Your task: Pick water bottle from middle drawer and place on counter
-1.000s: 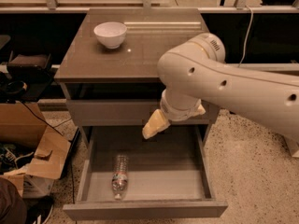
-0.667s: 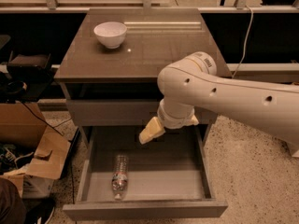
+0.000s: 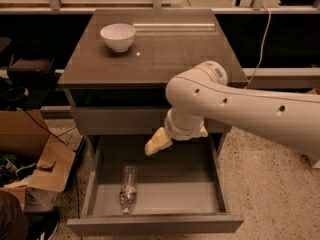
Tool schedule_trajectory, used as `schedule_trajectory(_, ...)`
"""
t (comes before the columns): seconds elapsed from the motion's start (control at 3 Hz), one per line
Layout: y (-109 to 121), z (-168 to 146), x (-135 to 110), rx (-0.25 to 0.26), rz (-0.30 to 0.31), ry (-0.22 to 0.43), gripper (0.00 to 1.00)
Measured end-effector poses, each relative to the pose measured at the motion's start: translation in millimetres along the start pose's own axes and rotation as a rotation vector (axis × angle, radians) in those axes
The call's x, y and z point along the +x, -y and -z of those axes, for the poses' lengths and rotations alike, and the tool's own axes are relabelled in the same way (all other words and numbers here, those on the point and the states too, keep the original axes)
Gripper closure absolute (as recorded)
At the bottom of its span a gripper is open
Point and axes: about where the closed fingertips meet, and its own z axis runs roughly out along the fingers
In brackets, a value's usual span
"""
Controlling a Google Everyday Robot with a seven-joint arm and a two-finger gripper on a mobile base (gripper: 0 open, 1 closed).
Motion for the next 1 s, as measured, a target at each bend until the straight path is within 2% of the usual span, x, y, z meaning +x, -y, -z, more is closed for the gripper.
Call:
schedule_trajectory(0.33, -20, -30, -3, 0.007, -0.005, -0.008, 0.00)
schedule_trajectory(0.67, -36, -70, -3, 0.040, -0.043, -0.032, 0.00)
schedule_trajectory(1.0, -43, -107, -4, 0.057, -0.110, -0.051, 0.00)
